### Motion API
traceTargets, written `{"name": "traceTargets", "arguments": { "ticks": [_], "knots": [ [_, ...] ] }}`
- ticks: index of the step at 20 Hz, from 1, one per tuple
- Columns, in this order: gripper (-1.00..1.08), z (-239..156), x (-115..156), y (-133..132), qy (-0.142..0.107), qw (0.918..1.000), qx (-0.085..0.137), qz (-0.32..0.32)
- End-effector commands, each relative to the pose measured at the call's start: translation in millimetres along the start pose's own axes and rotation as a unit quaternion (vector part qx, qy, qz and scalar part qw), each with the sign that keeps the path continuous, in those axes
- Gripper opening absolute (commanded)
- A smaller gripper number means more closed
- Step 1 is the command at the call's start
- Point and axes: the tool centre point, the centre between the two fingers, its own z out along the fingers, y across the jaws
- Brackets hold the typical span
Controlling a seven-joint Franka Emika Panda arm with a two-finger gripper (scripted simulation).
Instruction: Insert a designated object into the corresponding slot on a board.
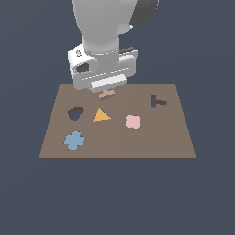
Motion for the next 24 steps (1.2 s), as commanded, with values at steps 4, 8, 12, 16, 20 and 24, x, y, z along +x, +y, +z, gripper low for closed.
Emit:
{"name": "traceTargets", "arguments": {
  "ticks": [4, 8, 12, 16, 20, 24],
  "knots": [
    [1.00, 14.6, -11.1, 2.5, 0.005, 0.9996, 0.000, -0.027],
    [1.00, 19.5, -14.3, 3.9, 0.006, 0.9994, 0.001, -0.035],
    [1.00, 19.8, -14.4, 4.0, 0.005, 0.9994, 0.001, -0.034],
    [1.00, 26.8, -14.5, 4.3, 0.005, 0.9994, 0.001, -0.034],
    [1.00, 37.8, -14.6, 4.3, 0.006, 0.9994, 0.001, -0.035],
    [-1.00, 40.4, -14.6, 4.2, 0.006, 0.9993, 0.001, -0.036]
  ]
}}
